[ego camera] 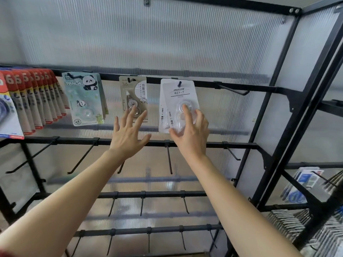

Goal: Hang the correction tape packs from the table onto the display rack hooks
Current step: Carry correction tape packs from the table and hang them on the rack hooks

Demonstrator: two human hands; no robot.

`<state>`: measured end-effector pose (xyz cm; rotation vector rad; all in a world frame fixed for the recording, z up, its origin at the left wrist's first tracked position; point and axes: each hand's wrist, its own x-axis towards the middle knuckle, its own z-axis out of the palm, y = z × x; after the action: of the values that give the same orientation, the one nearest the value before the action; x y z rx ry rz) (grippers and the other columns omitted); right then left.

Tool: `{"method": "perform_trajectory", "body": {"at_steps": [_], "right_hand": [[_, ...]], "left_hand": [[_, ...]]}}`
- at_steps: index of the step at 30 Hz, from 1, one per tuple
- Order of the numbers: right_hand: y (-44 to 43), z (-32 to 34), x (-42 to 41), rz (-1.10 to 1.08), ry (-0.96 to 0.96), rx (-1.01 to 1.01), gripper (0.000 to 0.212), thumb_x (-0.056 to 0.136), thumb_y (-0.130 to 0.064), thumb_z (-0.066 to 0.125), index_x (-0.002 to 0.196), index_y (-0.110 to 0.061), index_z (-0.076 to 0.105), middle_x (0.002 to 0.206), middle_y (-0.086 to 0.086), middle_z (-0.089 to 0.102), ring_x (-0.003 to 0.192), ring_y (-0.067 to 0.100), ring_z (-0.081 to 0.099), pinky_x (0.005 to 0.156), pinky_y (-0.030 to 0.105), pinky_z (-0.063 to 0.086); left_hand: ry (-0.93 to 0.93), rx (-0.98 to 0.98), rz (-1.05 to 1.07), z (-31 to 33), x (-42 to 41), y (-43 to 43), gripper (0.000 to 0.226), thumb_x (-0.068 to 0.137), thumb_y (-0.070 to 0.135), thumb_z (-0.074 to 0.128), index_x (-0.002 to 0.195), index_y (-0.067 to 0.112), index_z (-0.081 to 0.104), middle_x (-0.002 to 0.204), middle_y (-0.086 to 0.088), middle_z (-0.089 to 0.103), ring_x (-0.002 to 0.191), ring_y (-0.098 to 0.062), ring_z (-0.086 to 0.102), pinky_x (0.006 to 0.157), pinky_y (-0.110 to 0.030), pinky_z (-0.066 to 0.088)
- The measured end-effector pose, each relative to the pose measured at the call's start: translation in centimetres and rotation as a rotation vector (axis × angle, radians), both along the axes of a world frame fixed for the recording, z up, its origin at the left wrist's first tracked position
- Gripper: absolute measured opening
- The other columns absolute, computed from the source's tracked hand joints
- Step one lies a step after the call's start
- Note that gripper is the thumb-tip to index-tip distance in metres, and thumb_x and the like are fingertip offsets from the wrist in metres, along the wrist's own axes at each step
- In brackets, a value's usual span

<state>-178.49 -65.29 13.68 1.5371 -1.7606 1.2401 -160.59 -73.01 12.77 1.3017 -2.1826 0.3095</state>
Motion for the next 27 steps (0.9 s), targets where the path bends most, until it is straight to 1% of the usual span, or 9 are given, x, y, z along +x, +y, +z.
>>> {"method": "perform_trajectory", "body": {"at_steps": [4, 9, 11, 14, 16, 19, 22, 23, 27], "right_hand": [[-1.0, 0.4, 1.2, -0.053, -0.040, 0.103, 0.084, 0.075, -0.043, 0.076, 0.146, -0.020, 0.036, 0.138, 0.022, 0.040, 0.117, 0.042, 0.044, 0.083, 0.048, 0.047], [-1.9, 0.5, 2.3, -0.084, -0.068, 0.132, 0.102, 0.069, -0.048, 0.080, 0.152, -0.022, 0.024, 0.146, 0.021, 0.032, 0.117, 0.038, 0.046, 0.084, 0.044, 0.049], [-2.0, 0.3, 2.3, -0.065, -0.071, 0.186, 0.107, 0.071, -0.047, 0.079, 0.153, -0.026, 0.014, 0.152, 0.020, 0.023, 0.125, 0.038, 0.040, 0.090, 0.045, 0.047], [-1.6, -0.5, 2.3, -0.062, -0.063, 0.205, 0.113, 0.070, -0.046, 0.079, 0.148, -0.033, -0.002, 0.156, 0.022, 0.014, 0.134, 0.042, 0.031, 0.094, 0.055, 0.046], [-0.9, -1.5, 2.4, -0.079, -0.063, 0.208, 0.112, 0.071, -0.047, 0.078, 0.143, -0.035, -0.005, 0.156, 0.023, 0.013, 0.137, 0.045, 0.028, 0.097, 0.059, 0.043], [0.4, -3.0, 2.5, -0.100, -0.058, 0.255, 0.108, 0.076, -0.047, 0.074, 0.146, -0.033, -0.006, 0.158, 0.021, 0.010, 0.140, 0.045, 0.022, 0.103, 0.059, 0.038], [2.1, -4.7, 2.5, -0.092, -0.074, 0.314, 0.095, 0.083, -0.043, 0.069, 0.154, -0.024, 0.008, 0.158, 0.020, 0.010, 0.142, 0.042, 0.020, 0.106, 0.059, 0.034], [3.1, -5.4, 2.6, -0.089, -0.080, 0.345, 0.092, 0.086, -0.043, 0.066, 0.154, -0.024, 0.008, 0.159, 0.019, 0.008, 0.143, 0.040, 0.017, 0.109, 0.058, 0.031], [5.5, -7.7, 2.4, -0.108, -0.075, 0.519, 0.084, 0.094, -0.045, 0.052, 0.153, -0.028, -0.005, 0.160, 0.014, -0.003, 0.146, 0.035, 0.006, 0.114, 0.052, 0.021]], "left_hand": [[0.002, 0.006, 0.000, -0.1, -0.1, -0.3, 0.075, 0.093, 0.055, 0.044, 0.153, 0.032, 0.006, 0.161, -0.004, -0.006, 0.148, -0.026, -0.009, 0.116, -0.048, -0.008], [-0.004, 0.010, -0.002, -0.1, 0.1, 0.0, 0.074, 0.093, 0.054, 0.044, 0.153, 0.033, 0.004, 0.161, -0.002, -0.010, 0.147, -0.025, -0.010, 0.116, -0.047, -0.009], [-0.003, 0.014, -0.012, -0.2, 0.4, 0.1, 0.074, 0.094, 0.053, 0.044, 0.153, 0.032, 0.005, 0.161, -0.001, -0.010, 0.147, -0.025, -0.011, 0.116, -0.048, -0.009], [0.002, 0.024, -0.027, -0.4, 0.9, 0.3, 0.073, 0.094, 0.052, 0.044, 0.153, 0.031, 0.006, 0.161, -0.001, -0.009, 0.148, -0.026, -0.009, 0.116, -0.049, -0.007], [-0.014, 0.039, -0.019, -0.7, 1.1, 0.7, 0.074, 0.094, 0.053, 0.043, 0.153, 0.031, 0.005, 0.161, -0.002, -0.010, 0.148, -0.026, -0.008, 0.117, -0.049, -0.006], [-0.041, 0.057, -0.017, -1.4, 1.3, 1.5, 0.074, 0.094, 0.053, 0.041, 0.153, 0.030, 0.003, 0.161, -0.004, -0.008, 0.148, -0.027, -0.008, 0.117, -0.048, -0.006], [-0.052, 0.096, -0.036, -2.7, 1.3, 2.5, 0.074, 0.095, 0.053, 0.041, 0.153, 0.030, 0.001, 0.161, -0.005, -0.009, 0.148, -0.027, -0.009, 0.117, -0.048, -0.007], [-0.054, 0.108, -0.039, -3.6, 1.3, 3.0, 0.074, 0.095, 0.053, 0.041, 0.153, 0.030, 0.001, 0.161, -0.005, -0.010, 0.148, -0.026, -0.009, 0.117, -0.048, -0.007], [-0.077, 0.158, -0.058, -6.1, 1.3, 4.4, 0.074, 0.095, 0.052, 0.042, 0.153, 0.030, 0.001, 0.161, -0.005, -0.009, 0.148, -0.027, -0.008, 0.117, -0.048, -0.005]]}}
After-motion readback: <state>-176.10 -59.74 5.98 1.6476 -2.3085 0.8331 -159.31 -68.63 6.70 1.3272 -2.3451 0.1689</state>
